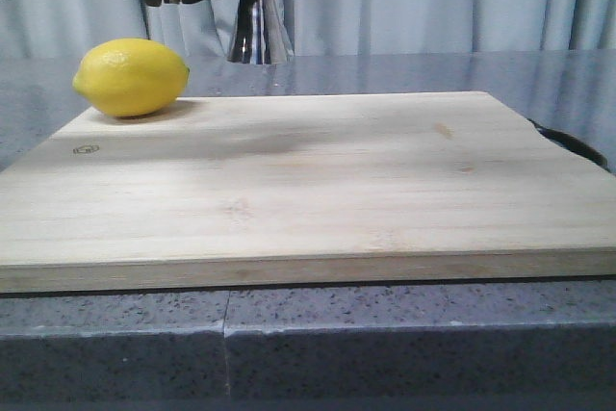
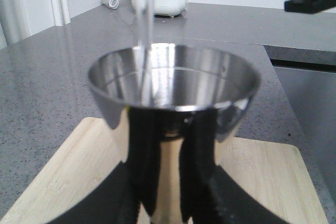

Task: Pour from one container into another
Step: 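Tilt the beaker with the right gripper, pouring liquid into the jigger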

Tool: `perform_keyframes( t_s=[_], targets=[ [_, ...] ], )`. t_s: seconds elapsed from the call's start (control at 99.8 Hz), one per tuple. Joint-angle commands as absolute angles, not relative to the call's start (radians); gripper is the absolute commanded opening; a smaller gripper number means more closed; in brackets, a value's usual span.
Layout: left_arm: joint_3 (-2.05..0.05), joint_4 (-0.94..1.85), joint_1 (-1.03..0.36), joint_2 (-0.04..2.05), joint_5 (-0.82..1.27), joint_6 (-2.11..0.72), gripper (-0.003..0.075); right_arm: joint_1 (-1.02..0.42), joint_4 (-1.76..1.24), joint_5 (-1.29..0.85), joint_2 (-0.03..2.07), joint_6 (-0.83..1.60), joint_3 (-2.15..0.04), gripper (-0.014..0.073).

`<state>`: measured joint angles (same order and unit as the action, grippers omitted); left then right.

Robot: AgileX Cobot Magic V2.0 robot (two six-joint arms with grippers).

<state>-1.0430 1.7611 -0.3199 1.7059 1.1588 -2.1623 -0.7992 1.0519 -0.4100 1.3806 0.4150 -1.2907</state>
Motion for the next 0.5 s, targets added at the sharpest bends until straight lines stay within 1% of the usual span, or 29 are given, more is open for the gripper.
perform_keyframes(
  t_s=[0.0, 0.491],
  targets=[
    [-1.073, 1.848, -0.328, 1.656, 1.256, -2.154, 0.0148, -0.800, 1.105, -0.365, 1.354, 0.418, -1.335, 0.0276],
    [-1.073, 1.848, -0.328, 1.656, 1.256, -2.154, 0.0148, -0.800, 1.147, -0.360, 1.354, 0.418, -1.335, 0.0276]
  ],
)
